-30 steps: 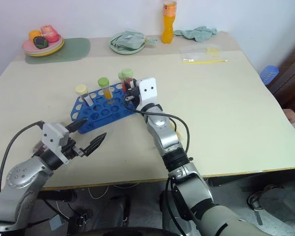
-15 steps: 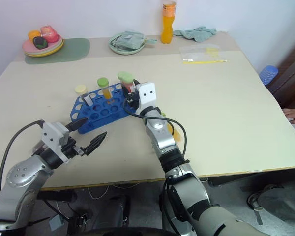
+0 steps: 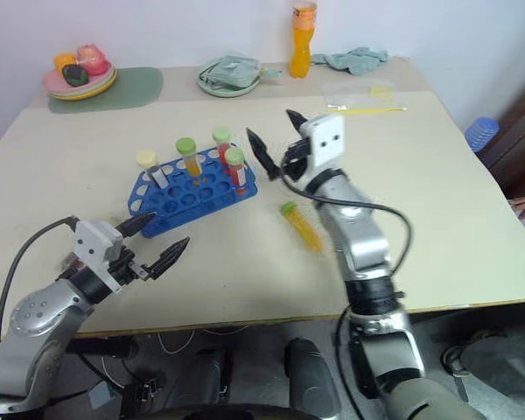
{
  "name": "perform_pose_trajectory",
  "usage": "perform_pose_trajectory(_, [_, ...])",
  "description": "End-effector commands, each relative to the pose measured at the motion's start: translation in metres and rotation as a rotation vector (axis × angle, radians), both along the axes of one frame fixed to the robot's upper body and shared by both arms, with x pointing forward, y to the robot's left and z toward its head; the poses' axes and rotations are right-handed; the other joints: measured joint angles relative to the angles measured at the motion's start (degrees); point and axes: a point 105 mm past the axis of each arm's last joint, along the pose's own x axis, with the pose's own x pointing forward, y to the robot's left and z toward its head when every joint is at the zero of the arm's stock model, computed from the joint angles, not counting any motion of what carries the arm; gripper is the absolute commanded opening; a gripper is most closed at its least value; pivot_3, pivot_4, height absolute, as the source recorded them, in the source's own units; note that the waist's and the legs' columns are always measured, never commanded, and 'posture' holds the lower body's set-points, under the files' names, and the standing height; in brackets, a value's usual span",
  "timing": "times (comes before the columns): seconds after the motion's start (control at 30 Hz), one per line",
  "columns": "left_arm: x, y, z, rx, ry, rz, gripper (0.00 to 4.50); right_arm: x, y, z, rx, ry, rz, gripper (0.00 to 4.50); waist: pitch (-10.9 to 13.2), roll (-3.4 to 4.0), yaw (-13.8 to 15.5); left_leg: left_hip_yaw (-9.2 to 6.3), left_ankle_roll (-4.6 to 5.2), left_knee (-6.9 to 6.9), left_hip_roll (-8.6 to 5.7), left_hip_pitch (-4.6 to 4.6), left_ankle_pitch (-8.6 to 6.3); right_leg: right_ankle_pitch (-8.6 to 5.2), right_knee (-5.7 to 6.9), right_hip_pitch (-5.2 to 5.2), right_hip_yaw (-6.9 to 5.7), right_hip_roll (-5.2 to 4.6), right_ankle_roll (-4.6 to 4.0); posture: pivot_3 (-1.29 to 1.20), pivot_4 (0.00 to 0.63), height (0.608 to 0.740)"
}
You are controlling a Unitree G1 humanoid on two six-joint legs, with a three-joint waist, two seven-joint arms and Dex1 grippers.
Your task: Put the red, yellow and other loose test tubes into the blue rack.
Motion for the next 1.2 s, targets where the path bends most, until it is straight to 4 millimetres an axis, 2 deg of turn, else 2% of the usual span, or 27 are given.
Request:
perform_pose_trajectory(0.03, [-0.010,-0.014,0.003,0.022,0.007,-0.113,4.50,-0.022,-0.019,-0.032,-0.321,0.249,0.052,4.45,0.01,0.01,0.04,0.00,0.00,0.01,0.00,0.00,0.00,0.00,-0.01,0.02,0.00,-0.01,0.00,0.00,0.150,0.740])
perform_pose_trajectory(0.07, [-0.013,-0.020,-0.001,0.033,0.026,-0.155,4.50,-0.026,-0.031,-0.048,-0.405,0.394,0.028,4.45,0.00,0.00,0.06,0.01,0.01,0.01,-0.01,0.00,0.00,-0.01,-0.04,0.04,-0.01,-0.02,-0.01,0.00,0.150,0.740])
perform_pose_trajectory(0.1, [-0.015,-0.024,-0.003,0.042,0.040,-0.185,4.50,-0.030,-0.038,-0.056,-0.452,0.488,0.006,4.45,0.00,0.00,0.03,0.02,0.01,0.03,-0.01,0.01,0.00,-0.01,-0.03,0.06,-0.01,-0.03,-0.01,0.00,0.150,0.740])
perform_pose_trajectory(0.17, [-0.017,-0.029,-0.006,0.054,0.057,-0.224,4.50,-0.034,-0.041,-0.056,-0.482,0.556,-0.006,4.45,0.01,0.03,-0.27,0.03,0.01,0.02,0.00,0.04,0.00,-0.02,-0.03,0.06,0.00,0.02,-0.03,0.00,0.150,0.740])
perform_pose_trajectory(0.3, [-0.015,-0.035,-0.012,0.077,0.067,-0.271,4.50,-0.041,-0.026,-0.050,-0.433,0.736,0.075,4.45,0.05,0.14,-0.26,0.07,0.02,0.02,0.05,0.08,0.00,-0.01,0.00,0.04,0.04,0.11,-0.03,0.00,0.150,0.740])
perform_pose_trajectory(0.37, [-0.014,-0.040,-0.013,0.078,0.061,-0.291,4.50,-0.031,-0.019,-0.051,-0.446,0.792,0.050,4.45,0.05,0.13,-0.09,0.07,0.02,0.03,0.04,0.07,0.00,-0.01,-0.01,0.05,0.03,0.10,-0.02,0.00,0.150,0.740])
perform_pose_trajectory(0.5, [-0.013,-0.044,-0.011,0.058,0.049,-0.291,4.50,-0.011,-0.021,-0.064,-0.439,0.909,-0.043,4.45,-0.01,0.04,0.39,0.05,0.01,0.07,-0.02,0.00,0.00,0.00,-0.05,0.07,-0.01,0.00,-0.01,0.00,0.150,0.740])
perform_pose_trajectory(0.63, [-0.016,-0.043,-0.012,0.052,0.050,-0.278,4.50,-0.012,-0.022,-0.074,-0.488,0.974,-0.053,4.45,0.01,0.07,0.29,0.05,0.03,0.06,-0.06,-0.09,-0.01,0.00,-0.13,0.03,-0.01,-0.07,0.01,0.00,0.150,0.740])
perform_pose_trajectory(0.83, [-0.020,-0.042,-0.014,0.048,0.054,-0.252,4.50,-0.012,-0.025,-0.077,-0.555,1.006,-0.087,4.45,0.02,0.09,-0.14,0.06,0.03,0.03,-0.02,-0.05,-0.01,0.00,-0.06,-0.01,-0.01,0.00,0.01,0.00,0.150,0.740])
perform_pose_trajectory(0.9, [-0.022,-0.043,-0.015,0.047,0.055,-0.246,4.50,-0.013,-0.026,-0.080,-0.574,1.022,-0.091,3.93,0.02,0.08,-0.11,0.05,0.03,0.04,-0.02,-0.05,-0.01,0.00,-0.05,-0.01,-0.01,0.01,0.01,0.00,0.150,0.740])
perform_pose_trajectory(0.97, [-0.022,-0.043,-0.015,0.044,0.055,-0.240,4.50,-0.015,-0.024,-0.083,-0.591,1.037,-0.081,3.20,0.02,0.08,-0.09,0.06,0.03,0.05,-0.02,-0.05,-0.01,0.00,-0.05,-0.01,0.00,0.00,0.01,0.00,0.150,0.740])
perform_pose_trajectory(1.1, [-0.022,-0.042,-0.015,0.043,0.053,-0.231,4.50,-0.019,-0.023,-0.088,-0.606,1.065,-0.075,1.12,0.02,0.08,-0.08,0.05,0.03,0.05,-0.02,-0.07,-0.01,0.00,-0.05,-0.01,0.00,0.00,0.01,0.00,0.150,0.740])
perform_pose_trajectory(1.2, [-0.022,-0.040,-0.014,0.044,0.052,-0.224,4.50,-0.020,-0.021,-0.085,-0.589,1.064,-0.066,1.12,0.02,0.08,-0.08,0.05,0.03,0.05,-0.02,-0.06,-0.01,0.00,-0.05,-0.01,0.00,0.00,0.01,0.00,0.150,0.740])
